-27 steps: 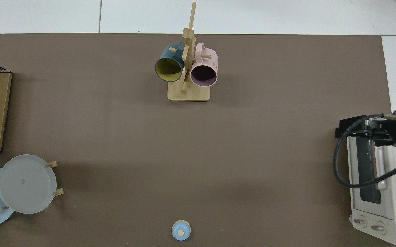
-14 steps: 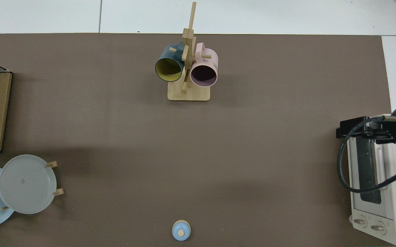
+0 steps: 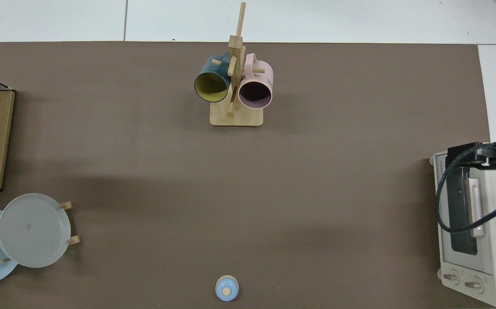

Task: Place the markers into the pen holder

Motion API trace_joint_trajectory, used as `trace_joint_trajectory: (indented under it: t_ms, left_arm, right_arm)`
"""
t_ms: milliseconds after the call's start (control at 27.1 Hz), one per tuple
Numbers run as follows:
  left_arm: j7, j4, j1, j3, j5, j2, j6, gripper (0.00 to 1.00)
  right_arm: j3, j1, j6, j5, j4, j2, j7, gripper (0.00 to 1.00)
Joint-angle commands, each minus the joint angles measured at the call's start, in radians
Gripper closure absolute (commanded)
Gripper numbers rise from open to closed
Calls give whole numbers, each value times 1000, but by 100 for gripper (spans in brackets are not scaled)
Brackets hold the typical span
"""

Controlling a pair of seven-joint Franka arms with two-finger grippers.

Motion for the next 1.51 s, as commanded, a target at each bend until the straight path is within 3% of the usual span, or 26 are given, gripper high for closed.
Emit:
trace_joint_trajectory:
  t_ms: [0, 184, 479, 590, 774, 848, 1032, 1253, 1475]
  left_arm:
    - [-15, 35, 0, -27, -223, 14, -28, 0]
    - [-159, 40, -2, -26, -498, 12, -99, 0]
    - [-680, 17, -13, -35, -695, -12, -240, 0]
    - [-750, 5, -14, -69, -716, -17, -240, 0]
    - [-989, -8, 1, -118, -888, -34, -276, 0]
    - [-1092, -6, 27, -185, -899, -57, -310, 0]
    - [-1287, -4, 168, -400, -893, -132, -326, 0]
    - [-1302, -30, 184, -409, -902, -236, -318, 0]
    - [-1298, -196, 184, -403, -911, -371, -234, 0]
  right_arm:
    - [9, 0, 31, -31, -15, -8, -24, 0]
    - [9, -3, 54, -30, -17, -7, -120, 0]
    - [9, -14, 58, -27, -17, -5, -211, 0]
    - [9, -14, 58, -25, -17, -5, -211, 0]
    - [2, -29, 58, 53, -17, -5, -211, 0]
    - [2, -32, 58, 53, -17, -5, -211, 0]
    - [1, -38, 61, 53, -17, -4, -286, 0]
    - [-1, -38, 61, 53, -18, -4, -292, 0]
    - [-1, -38, 59, 41, -18, -4, -294, 0]
